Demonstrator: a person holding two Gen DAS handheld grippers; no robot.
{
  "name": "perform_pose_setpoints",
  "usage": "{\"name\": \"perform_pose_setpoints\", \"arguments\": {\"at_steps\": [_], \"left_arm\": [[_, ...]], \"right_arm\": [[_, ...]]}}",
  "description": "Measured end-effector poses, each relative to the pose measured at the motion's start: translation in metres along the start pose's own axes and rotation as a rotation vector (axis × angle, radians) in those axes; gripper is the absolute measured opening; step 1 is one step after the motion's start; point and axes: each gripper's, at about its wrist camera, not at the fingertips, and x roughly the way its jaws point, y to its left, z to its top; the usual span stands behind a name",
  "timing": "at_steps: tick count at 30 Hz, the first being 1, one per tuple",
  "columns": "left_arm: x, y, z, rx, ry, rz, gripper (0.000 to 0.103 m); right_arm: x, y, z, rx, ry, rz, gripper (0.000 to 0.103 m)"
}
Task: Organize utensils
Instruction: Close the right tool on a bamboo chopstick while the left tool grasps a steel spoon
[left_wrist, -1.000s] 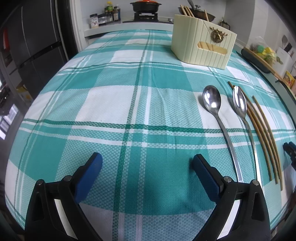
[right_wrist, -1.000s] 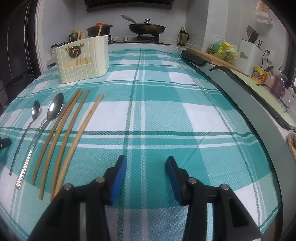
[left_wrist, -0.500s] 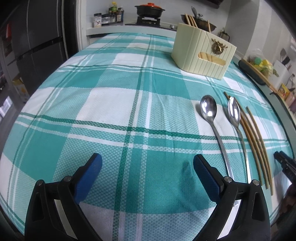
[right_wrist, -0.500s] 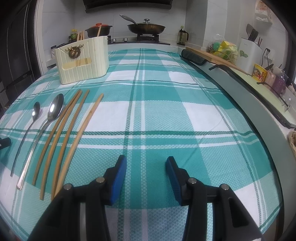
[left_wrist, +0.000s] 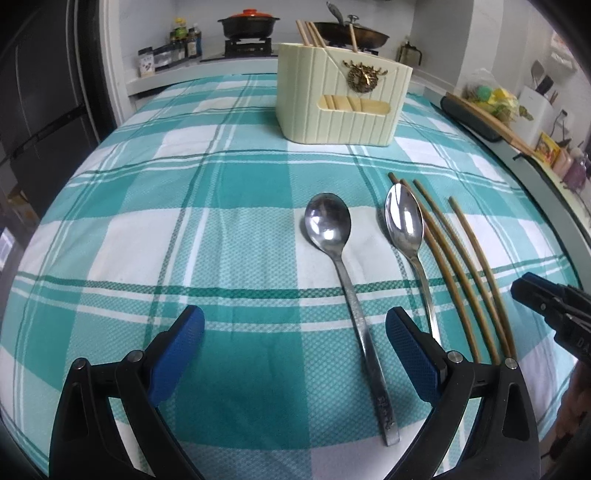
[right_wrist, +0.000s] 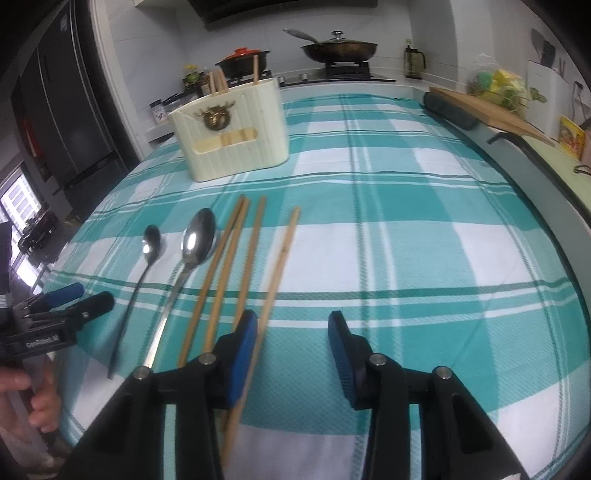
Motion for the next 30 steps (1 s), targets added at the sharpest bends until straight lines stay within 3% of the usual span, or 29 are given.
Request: {"name": "perform_pose_setpoints", "arguments": {"at_steps": [6,10,13,19,25,30], "left_arm": [[0.014,-0.012,-0.007,0.071,0.047,0.059,0.099],[0.015,-0.002,-0.008,0.039,0.059,0.053,0.100],[0.013,0.010,-0.011,0.026,0.063,0.061,0.100],[0.009,0.023,-0.013,0.021,0.078,0.065,0.101],[0.012,0.019,-0.004,0.102,0.103,0.029,0.099],[0.026,0.012,0.014,0.109,0.121,-0.027,0.099]], "right_arm": [[0.025,0.012,0.000,-0.039,0.073,-0.012,0.026],[0.023,0.022,-0.006,-0.139,0.072,-0.063,0.020],[0.021,0.014,-0.007,-0.120,0.068,-0.104,0.014],[0.012,-0.004,-0.010,-0.098,0.061,-0.164,0.014],[0.010,-0.003,-0.010,-0.151,0.095,-0.145,0.019],[0.012,-0.007,-0.006,-0.187,0.131,-0.121,0.028]]}}
